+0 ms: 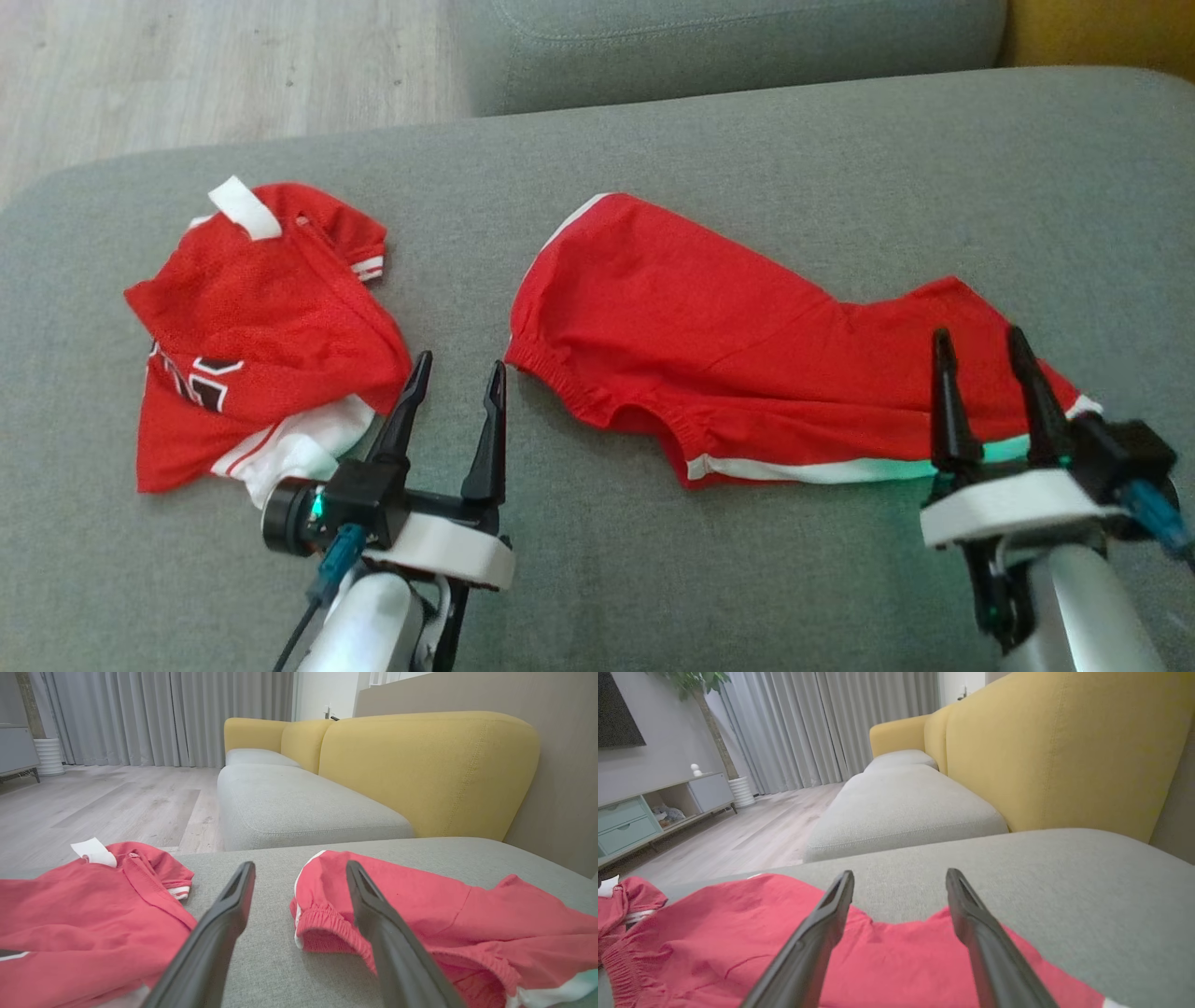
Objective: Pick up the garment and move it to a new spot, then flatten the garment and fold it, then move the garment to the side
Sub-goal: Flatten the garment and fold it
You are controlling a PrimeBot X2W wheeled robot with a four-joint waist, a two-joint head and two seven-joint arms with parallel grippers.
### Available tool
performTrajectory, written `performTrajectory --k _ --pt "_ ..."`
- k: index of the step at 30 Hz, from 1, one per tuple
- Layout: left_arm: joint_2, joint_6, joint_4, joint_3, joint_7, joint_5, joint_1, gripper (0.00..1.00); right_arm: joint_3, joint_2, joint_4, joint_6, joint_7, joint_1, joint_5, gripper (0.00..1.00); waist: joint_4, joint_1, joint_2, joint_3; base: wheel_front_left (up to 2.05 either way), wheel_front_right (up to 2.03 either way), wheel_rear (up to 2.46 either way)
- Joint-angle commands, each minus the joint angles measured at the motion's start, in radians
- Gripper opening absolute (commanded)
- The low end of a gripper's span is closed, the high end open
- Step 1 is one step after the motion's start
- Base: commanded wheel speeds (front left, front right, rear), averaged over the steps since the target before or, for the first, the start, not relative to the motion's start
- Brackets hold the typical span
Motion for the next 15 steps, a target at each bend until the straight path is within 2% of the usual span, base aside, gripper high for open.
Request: performTrajectory --k 1,11,15 --pt "0.0 -0.001 -0.032 0.033 -0.01 0.003 -0.052 1.0 0.024 -0.006 -0.052 -0.001 -0.013 -0.008 0.009 1.0 0.0 0.0 -0.0001 0.005 0.0 0.0 0.0" --pt "0.0 -0.016 0.011 0.024 -0.004 0.01 -0.093 1.0 0.036 -0.006 -0.12 -0.001 -0.013 0.0 0.014 1.0 -0.011 0.0 -0.0001 0.046 0.0 0.0 0.0" --pt "0.014 -0.034 0.084 0.005 0.061 0.02 -0.157 1.0 0.055 -0.006 -0.121 -0.001 -0.013 -0.003 0.021 1.0 -0.032 0.0 -0.0001 0.066 0.0 0.0 0.0"
